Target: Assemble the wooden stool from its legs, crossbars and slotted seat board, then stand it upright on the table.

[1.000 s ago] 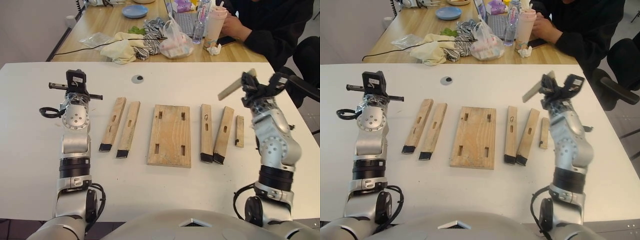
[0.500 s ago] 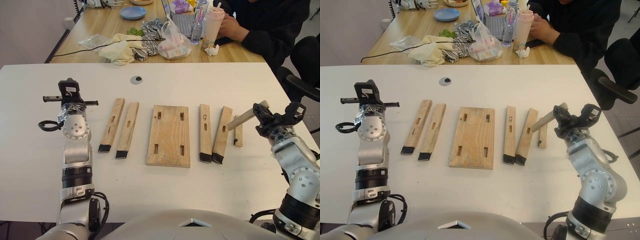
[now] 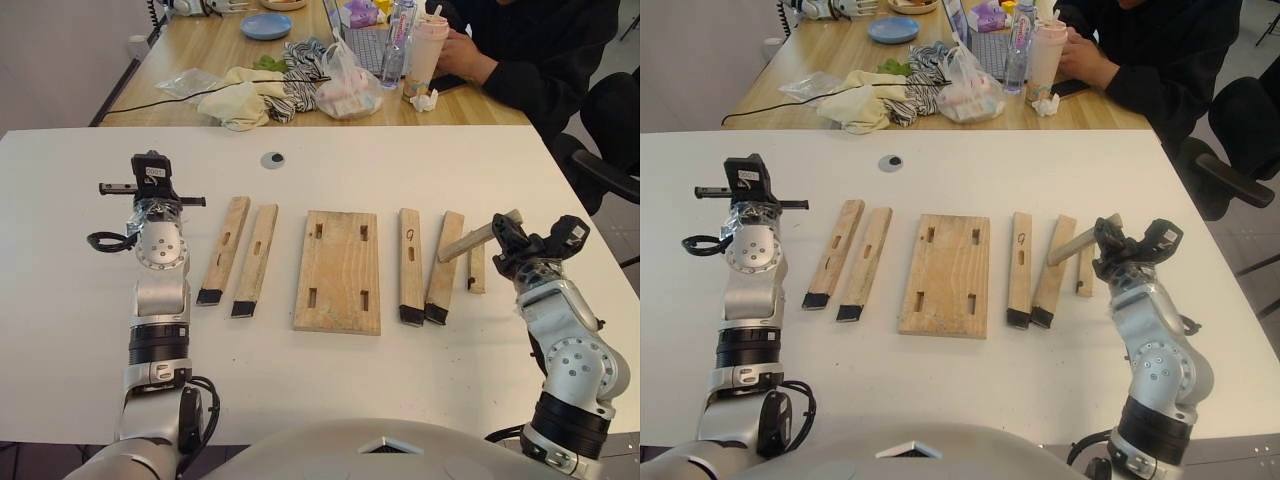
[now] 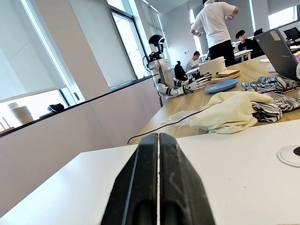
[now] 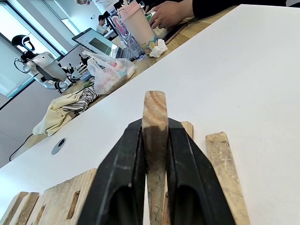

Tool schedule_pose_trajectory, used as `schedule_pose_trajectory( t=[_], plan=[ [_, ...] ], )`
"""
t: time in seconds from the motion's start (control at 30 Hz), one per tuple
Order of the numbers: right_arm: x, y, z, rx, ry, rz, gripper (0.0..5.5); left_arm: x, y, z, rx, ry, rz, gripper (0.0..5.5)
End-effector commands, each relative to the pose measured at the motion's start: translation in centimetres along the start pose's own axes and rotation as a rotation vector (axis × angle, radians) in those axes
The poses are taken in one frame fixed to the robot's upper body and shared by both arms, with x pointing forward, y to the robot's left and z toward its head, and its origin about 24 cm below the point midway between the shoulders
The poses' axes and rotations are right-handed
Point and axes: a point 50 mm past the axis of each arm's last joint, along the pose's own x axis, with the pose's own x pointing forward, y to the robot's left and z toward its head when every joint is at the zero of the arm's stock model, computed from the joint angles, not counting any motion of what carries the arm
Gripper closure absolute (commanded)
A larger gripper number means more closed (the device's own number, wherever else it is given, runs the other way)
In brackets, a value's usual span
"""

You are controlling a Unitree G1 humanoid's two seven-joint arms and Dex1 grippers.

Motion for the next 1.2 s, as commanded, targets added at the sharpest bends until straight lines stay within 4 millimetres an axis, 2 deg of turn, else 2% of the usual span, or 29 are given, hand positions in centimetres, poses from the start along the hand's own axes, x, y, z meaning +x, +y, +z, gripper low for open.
schedule_pose_trajectory(
  t=[0.03, 0.23, 0.3, 0.43, 0.73, 0.8, 0.97, 1.2],
  plan=[
    [0.2, -1.2, -0.6, -0.016, 0.016, -0.096, 5.12, 0.2, 0.1, 0.3, 0.014, -0.014, -0.001, 5.5],
    [0.3, 0.7, 2.9, -0.064, -0.148, -0.013, 5.12, -0.2, 0.3, 0.1, 0.017, -0.008, 0.013, 5.5],
    [0.5, 0.9, 3.5, -0.069, -0.163, -0.007, 5.12, -0.4, 0.3, -0.1, 0.016, -0.004, 0.02, 5.5],
    [0.5, 0.3, 3.0, -0.073, -0.141, -0.042, 5.12, -0.4, 0.1, -0.1, 0.015, -0.005, 0.018, 5.5],
    [0.3, -1.2, -0.4, -0.039, 0.006, -0.101, 5.12, -0.2, 0.1, -0.1, 0.012, -0.007, 0.023, 5.5],
    [0.3, -1.1, -0.4, -0.037, 0.005, -0.095, 5.12, -0.1, 0.1, -0.1, 0.012, -0.008, 0.023, 5.5],
    [0.7, -0.9, 1.0, -0.035, -0.051, -0.067, 5.12, -0.3, 0.2, -0.3, 0.012, -0.005, 0.031, 5.5],
    [0.7, -0.3, 0.4, -0.018, -0.015, -0.044, 5.12, -0.5, 0.0, -0.3, 0.01, -0.002, 0.027, 5.5]
  ],
)
